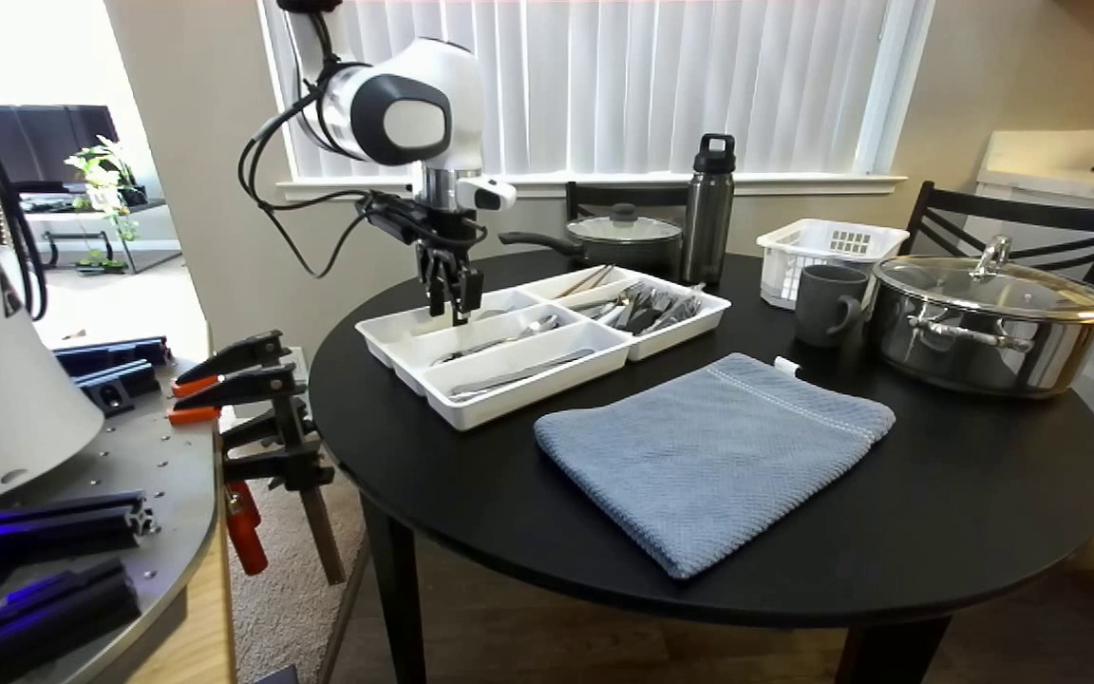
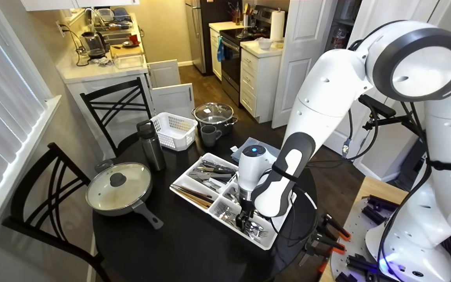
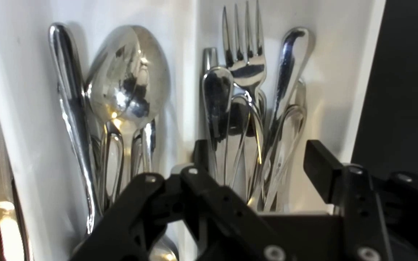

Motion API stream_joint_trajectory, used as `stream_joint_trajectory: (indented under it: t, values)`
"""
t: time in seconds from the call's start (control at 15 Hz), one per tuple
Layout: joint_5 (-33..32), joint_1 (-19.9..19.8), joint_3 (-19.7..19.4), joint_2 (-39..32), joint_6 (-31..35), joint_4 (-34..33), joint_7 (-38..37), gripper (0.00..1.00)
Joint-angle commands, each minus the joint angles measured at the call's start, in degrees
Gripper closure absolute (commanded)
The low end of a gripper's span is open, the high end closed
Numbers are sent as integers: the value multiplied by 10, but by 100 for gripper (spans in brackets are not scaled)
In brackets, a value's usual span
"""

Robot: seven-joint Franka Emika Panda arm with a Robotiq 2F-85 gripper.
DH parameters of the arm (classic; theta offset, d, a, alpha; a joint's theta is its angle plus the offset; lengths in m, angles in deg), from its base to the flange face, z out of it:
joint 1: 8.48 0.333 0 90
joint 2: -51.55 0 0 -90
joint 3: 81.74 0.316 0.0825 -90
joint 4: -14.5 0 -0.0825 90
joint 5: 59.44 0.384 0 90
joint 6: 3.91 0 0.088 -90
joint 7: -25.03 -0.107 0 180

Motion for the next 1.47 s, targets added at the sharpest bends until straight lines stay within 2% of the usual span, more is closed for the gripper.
stream_joint_trajectory:
  t: [0.0,0.27,0.53,0.6,0.67,0.73,1.0,1.13,1.4]
  values:
    - [-6,9,-13,-26,18,-13,-24,36]
    - [-2,22,-22,-42,24,-34,-52,41]
    - [-8,60,-54,-51,38,-50,-94,41]
    - [-10,69,-62,-54,40,-52,-99,47]
    - [-10,76,-67,-58,39,-55,-103,66]
    - [-12,85,-74,-60,37,-57,-107,69]
    - [-13,103,-91,-62,36,-58,-113,97]
    - [-12,106,-94,-54,36,-54,-114,100]
    - [-15,114,-100,-20,34,-39,-116,97]
